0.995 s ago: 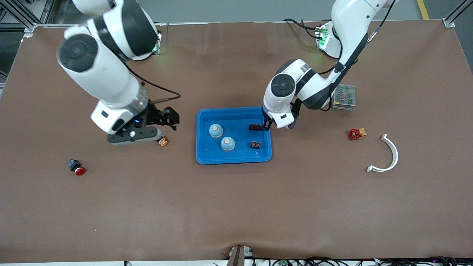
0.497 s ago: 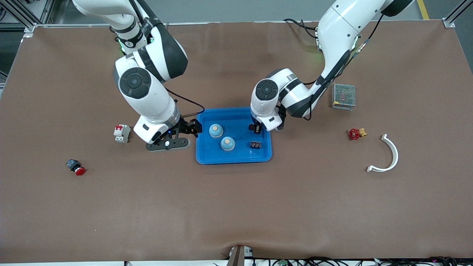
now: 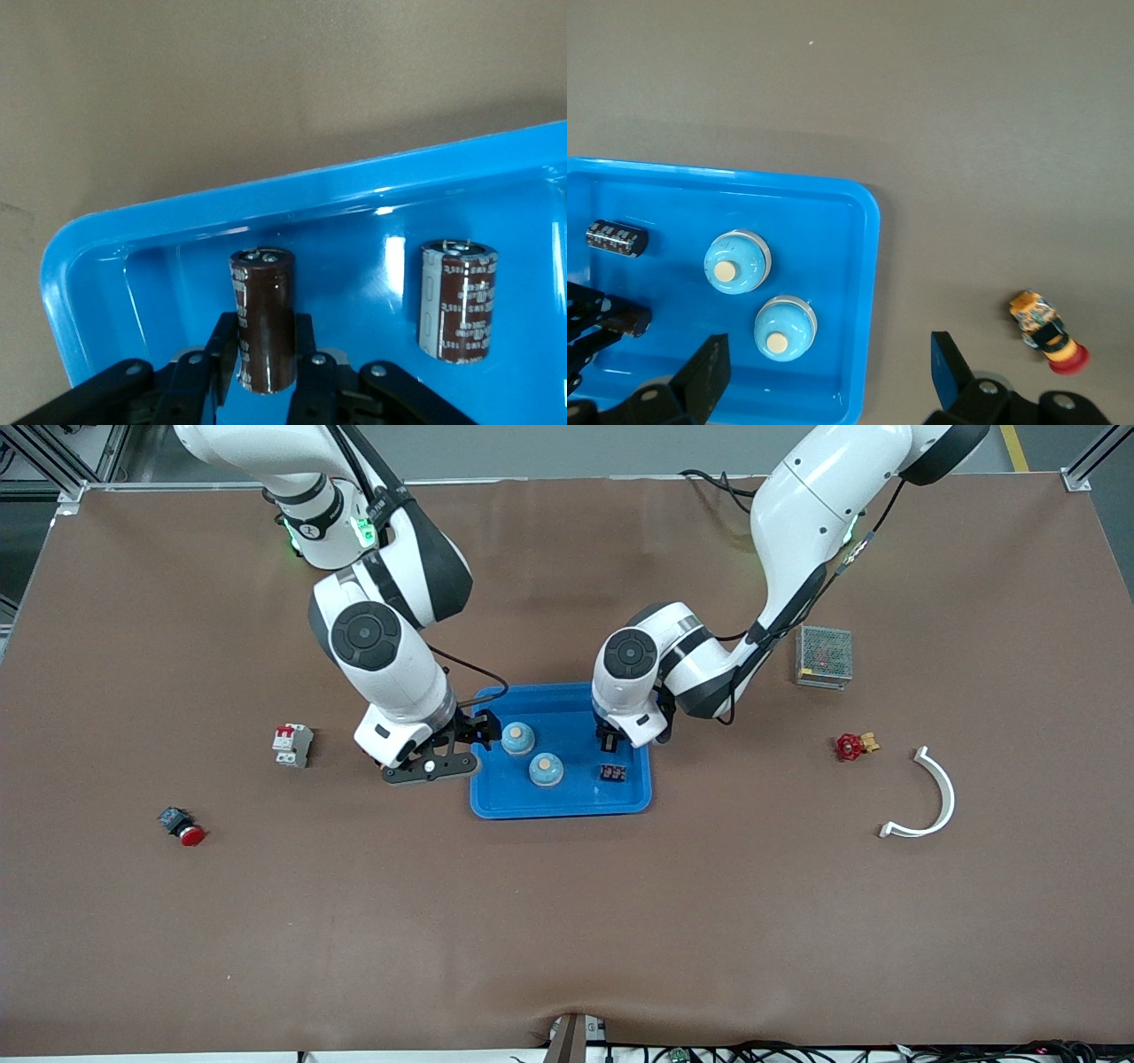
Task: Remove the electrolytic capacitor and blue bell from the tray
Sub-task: 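Close the left gripper on the brown capacitor while the right gripper descends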
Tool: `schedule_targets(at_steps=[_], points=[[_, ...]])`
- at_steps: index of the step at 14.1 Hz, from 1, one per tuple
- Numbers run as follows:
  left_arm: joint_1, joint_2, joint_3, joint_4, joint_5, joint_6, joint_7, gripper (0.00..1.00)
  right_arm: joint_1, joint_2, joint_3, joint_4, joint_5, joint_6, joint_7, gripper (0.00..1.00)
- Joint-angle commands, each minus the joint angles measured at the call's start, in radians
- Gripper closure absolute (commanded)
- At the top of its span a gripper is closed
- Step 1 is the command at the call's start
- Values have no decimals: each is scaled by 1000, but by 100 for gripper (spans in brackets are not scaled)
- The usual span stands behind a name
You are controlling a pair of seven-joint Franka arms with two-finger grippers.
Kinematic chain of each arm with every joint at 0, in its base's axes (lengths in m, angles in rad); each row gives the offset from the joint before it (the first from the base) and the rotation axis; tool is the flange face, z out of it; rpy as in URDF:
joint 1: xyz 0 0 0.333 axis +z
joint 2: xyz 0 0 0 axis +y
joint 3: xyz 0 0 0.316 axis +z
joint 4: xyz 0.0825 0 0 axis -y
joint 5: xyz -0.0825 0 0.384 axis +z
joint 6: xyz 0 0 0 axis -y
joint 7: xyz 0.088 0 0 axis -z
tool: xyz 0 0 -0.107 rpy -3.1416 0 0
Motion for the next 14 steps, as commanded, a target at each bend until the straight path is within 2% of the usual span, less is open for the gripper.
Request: schedule_targets(at_steps=[1,2,3,5,8,11,14], points=[[-13,10,6,20,28,0,-26,85,28,-3,-11,-56,0,67,13,0],[-13,6,6,18,29,-1,-21,98,37,3,-11,-67,0,85,13,0],[-13,2,6,18,29,-7,-17,100,48,10,-11,-70,0,96,11,0],[-10,-26,6,15,38,-15,-5,100,67,24,-11,-69,0,99,13,0],[-2,-105,-1,14,38,-130,60,100,85,41,-11,-69,2,116,13,0],[24,-193,-3,5,34,-257,193,100,93,61,-11,-69,0,127,11,0],[97,-275,-4,-58,25,-285,354,100,100,75,-11,-72,0,127,8,0]])
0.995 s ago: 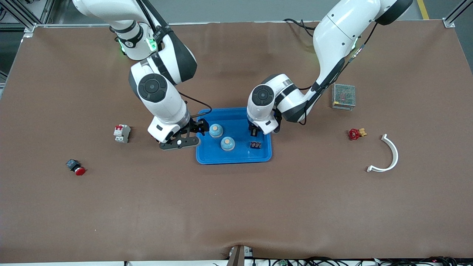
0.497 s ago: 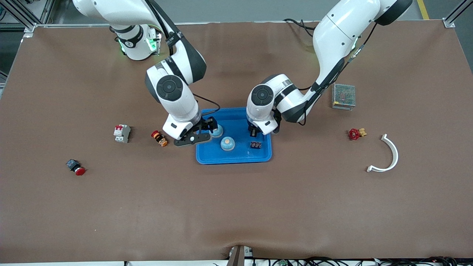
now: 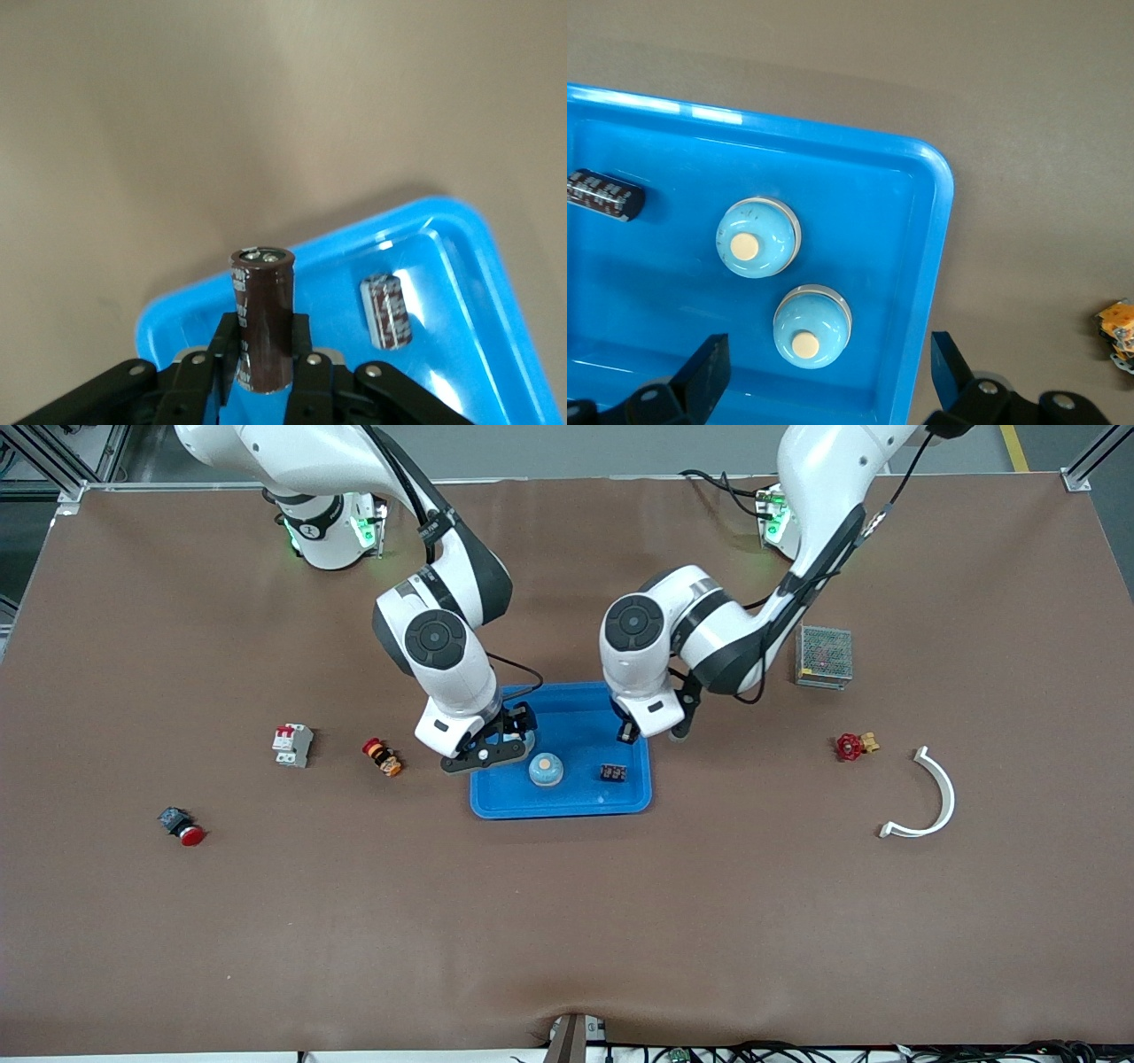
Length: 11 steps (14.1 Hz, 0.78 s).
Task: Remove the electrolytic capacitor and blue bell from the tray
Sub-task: 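Close the left gripper on the brown capacitor while the right gripper descends, then carry the capacitor with the left gripper beside the red valve and release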
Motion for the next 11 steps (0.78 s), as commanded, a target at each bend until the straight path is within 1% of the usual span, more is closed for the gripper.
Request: schedule_targets(at_steps=[1,5,7,11], points=[[87,-102,-5,-109,1,-13,153,100,21,11,-10,-5,0,10,8,0],[205,-193,-17,-225,-6,-14,335,100,51,48,-10,-12,2,53,5,0],[282,-214,-32,-280,-8,-14,423,100,52,67,-10,-17,2,75,5,0],[452,-216,-95,-363,-19,-14,579,100,62,71,-10,-77,0,153,5,0]])
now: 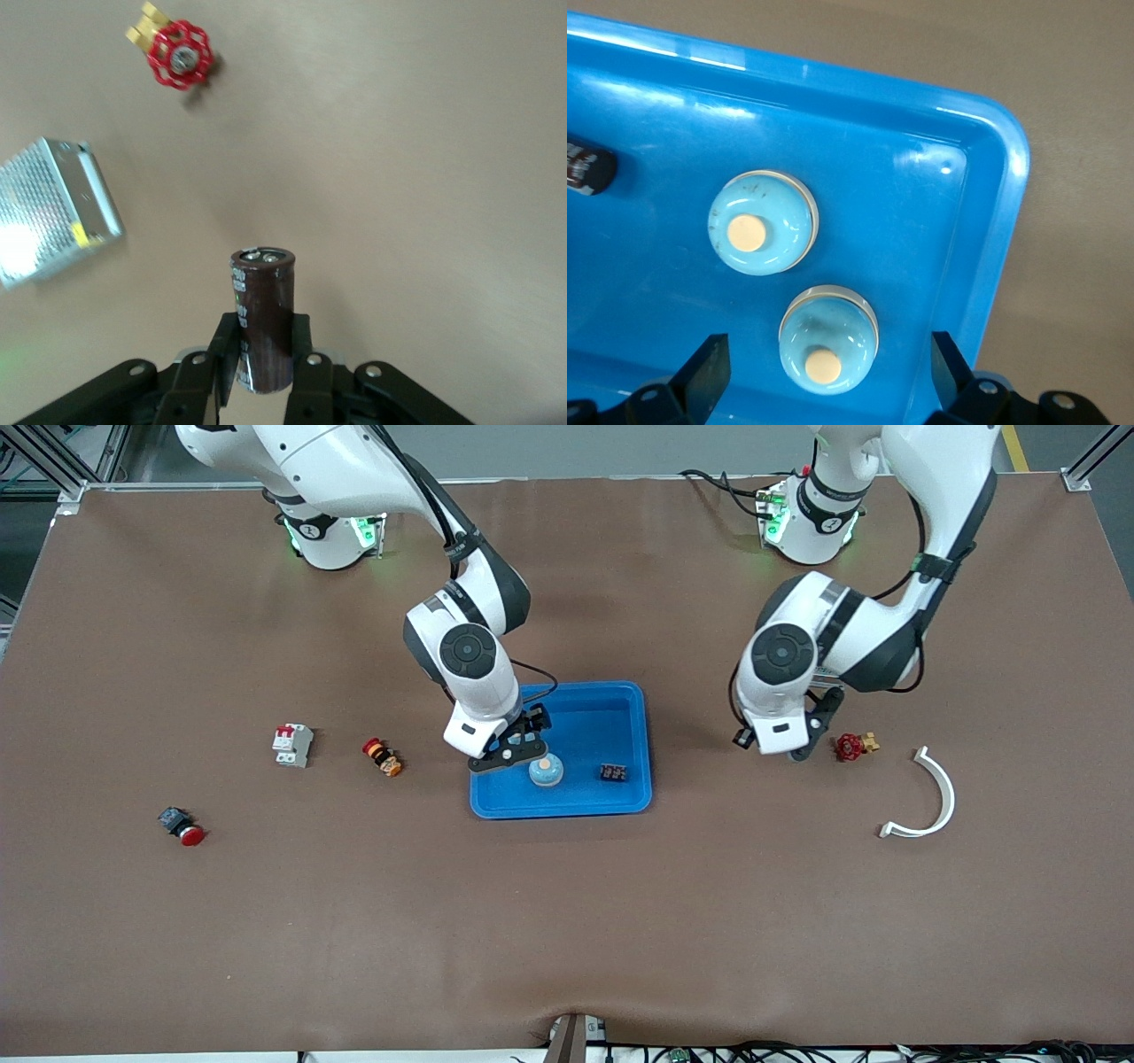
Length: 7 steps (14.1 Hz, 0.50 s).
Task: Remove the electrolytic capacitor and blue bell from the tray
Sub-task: 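Carry the capacitor with the left gripper beside the red valve and release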
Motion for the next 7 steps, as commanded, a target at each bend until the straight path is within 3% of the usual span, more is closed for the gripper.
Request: schedule_targets(at_steps=[1,7], points=[[112,-37,-40,-76,-16,4,122,100,16,-9,-10,-46,0,47,4,0],[256,-1,-39,-142,-16,42,314,100,29,20,-10,-46,0,83,5,0]])
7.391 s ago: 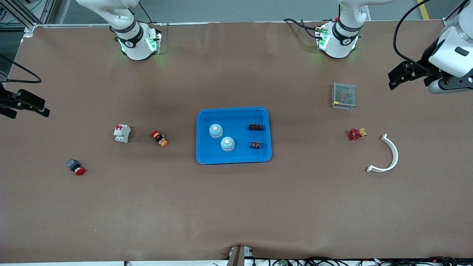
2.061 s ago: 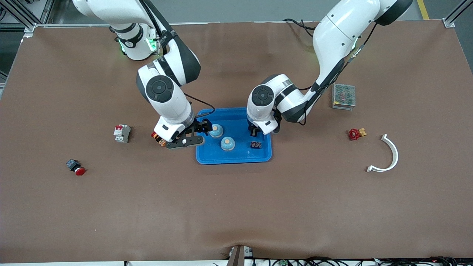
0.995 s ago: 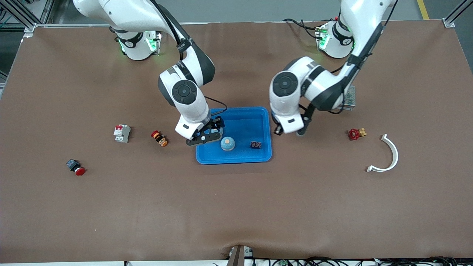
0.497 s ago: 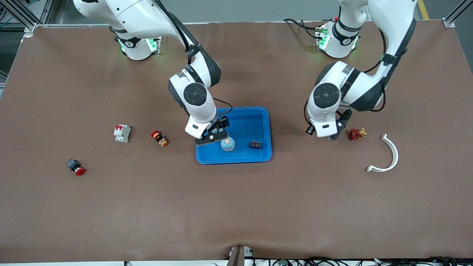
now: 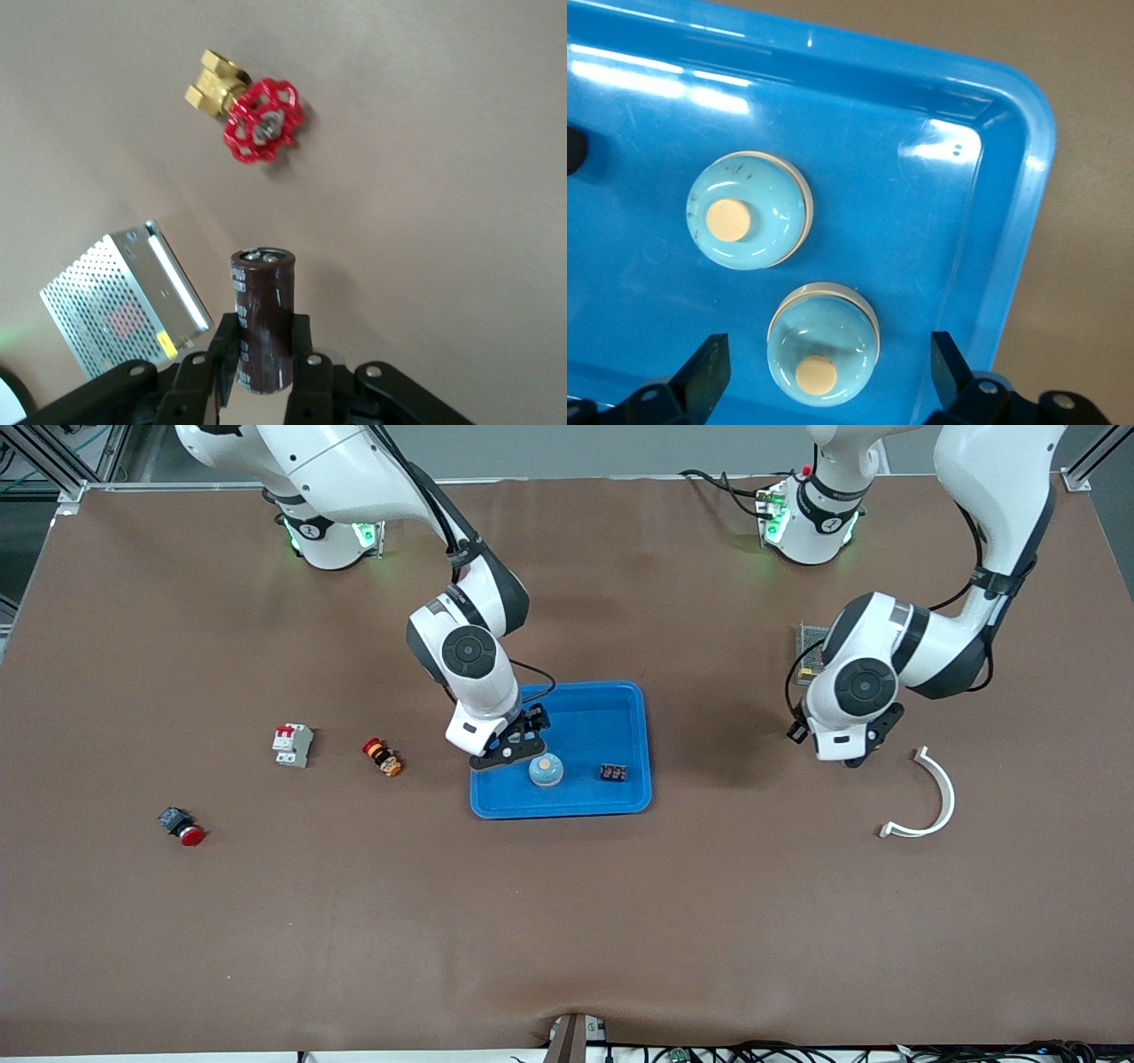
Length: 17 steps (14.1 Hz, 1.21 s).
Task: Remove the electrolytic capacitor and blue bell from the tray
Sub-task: 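Carry the capacitor with the left gripper beside the red valve and release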
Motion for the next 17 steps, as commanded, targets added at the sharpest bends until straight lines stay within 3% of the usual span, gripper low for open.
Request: schedule_targets(at_steps=[1,11,12,13,14,15,16,17], points=[[56,5,-19,-42,-16,43,61,100,25,20,-10,-5,0,37,9,0],[92,82,-12,-78,50,137,64,100,39,53,-12,-7,-4,49,9,0],[92,85,-12,-76,50,137,64,89,39,54,-12,-8,-5,49,9,0],[92,86,-12,-75,57,137,64,72,39,55,-12,-8,-5,49,10,0],[92,85,-12,-73,58,137,63,46,39,60,-12,-8,-5,49,10,0],[92,83,-12,-69,58,135,60,15,39,61,-12,-8,-5,56,9,0],[90,77,-13,-63,58,129,58,0,39,67,-12,-8,-5,61,9,0],[89,68,-18,-47,58,121,52,0,39,70,-12,-8,-5,64,10,0]])
